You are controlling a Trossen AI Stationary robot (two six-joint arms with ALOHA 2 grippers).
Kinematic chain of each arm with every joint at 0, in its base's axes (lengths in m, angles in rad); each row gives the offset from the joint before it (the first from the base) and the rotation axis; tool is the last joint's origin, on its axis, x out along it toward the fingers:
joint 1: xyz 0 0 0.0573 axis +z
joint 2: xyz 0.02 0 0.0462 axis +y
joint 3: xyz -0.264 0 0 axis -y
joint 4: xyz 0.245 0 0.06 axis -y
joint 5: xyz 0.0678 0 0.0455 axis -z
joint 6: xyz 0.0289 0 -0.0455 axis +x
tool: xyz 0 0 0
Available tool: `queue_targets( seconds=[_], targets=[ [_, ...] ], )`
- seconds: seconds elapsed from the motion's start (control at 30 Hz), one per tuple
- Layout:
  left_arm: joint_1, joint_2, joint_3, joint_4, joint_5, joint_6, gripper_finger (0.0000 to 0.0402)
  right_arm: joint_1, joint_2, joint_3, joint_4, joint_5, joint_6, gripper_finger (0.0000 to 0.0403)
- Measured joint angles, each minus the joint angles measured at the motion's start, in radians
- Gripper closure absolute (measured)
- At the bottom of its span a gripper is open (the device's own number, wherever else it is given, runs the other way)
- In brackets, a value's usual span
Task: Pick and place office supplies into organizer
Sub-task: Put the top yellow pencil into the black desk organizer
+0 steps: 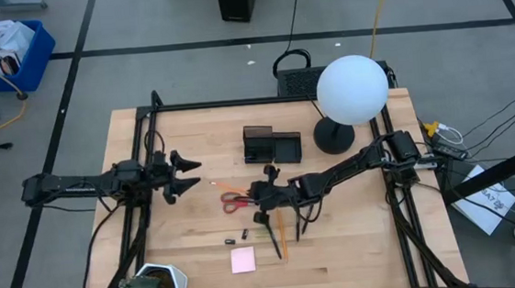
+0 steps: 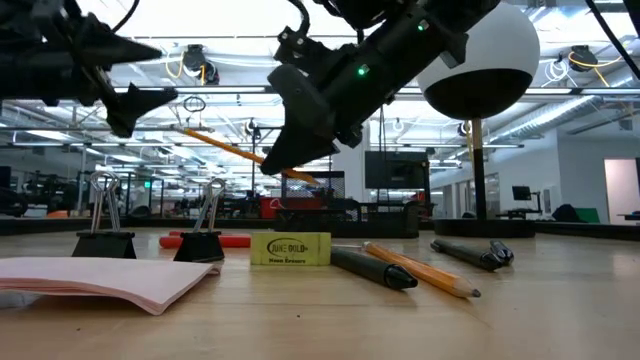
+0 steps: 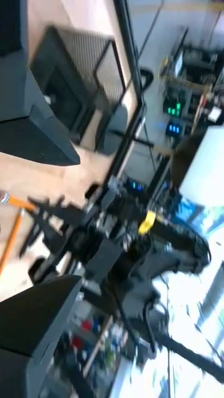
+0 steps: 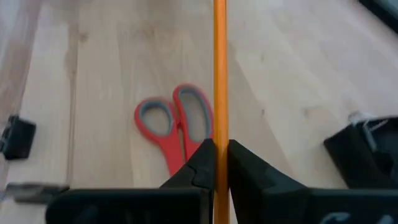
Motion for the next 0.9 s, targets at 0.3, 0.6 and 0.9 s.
queue_targets(
  seconds=[0.3,0.6,0.9],
  targets=[
    [0.0,0.0,0.0,-0.003,0.002,-0.055,0.0096,-0.004,0.0,0.0,0.161,0.072,-0.073,0.0384],
    [0.0,0.0,0.0,-0.005,-0.045,-0.056,0.0096,-0.032,0.0,0.0,0.251,0.096,-0.115,0.0385],
    [0.0,0.109,0.0,0.056,-0.105,-0.063,0.0096,-0.072,0.0,0.0,0.285,0.043,-0.108,0.0385]
  ],
)
